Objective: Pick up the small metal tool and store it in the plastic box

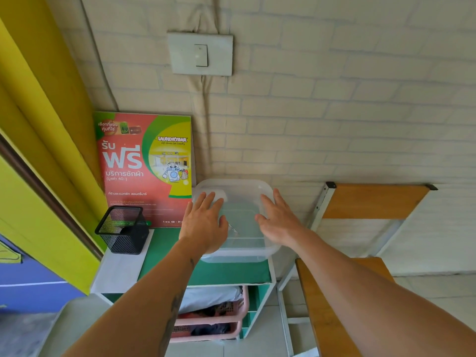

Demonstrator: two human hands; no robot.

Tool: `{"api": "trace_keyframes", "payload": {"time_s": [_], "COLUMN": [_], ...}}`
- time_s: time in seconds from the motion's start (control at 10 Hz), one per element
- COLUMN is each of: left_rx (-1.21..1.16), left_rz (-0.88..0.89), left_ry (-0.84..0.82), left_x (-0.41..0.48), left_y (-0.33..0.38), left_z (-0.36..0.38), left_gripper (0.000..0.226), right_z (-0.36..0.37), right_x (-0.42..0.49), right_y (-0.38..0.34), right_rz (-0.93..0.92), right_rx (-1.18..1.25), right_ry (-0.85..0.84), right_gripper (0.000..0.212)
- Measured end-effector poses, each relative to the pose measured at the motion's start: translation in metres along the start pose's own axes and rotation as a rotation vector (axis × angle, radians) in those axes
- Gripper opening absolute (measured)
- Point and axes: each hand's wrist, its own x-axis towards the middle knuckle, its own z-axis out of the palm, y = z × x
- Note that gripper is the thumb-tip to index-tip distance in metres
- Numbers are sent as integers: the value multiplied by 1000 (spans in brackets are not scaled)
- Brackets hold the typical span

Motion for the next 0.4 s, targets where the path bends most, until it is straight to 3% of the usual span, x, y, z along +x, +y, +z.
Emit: {"api": "trace_keyframes", "payload": {"time_s": [0.2, 0.4], "left_rx": [218, 171], "left_rz": [-8, -92], "left_ry": [-91, -51], "left_x": [1, -31], "left_y": [16, 61], "left_z": [-25, -63], "left_gripper": [54, 50], "right_z": [-22, -64], "right_x": [-27, -77], "right_y": [19, 32], "right_rz": [6, 43], "right_rx": [11, -50], "right_ry": [23, 60], "right_gripper": [65, 65]}}
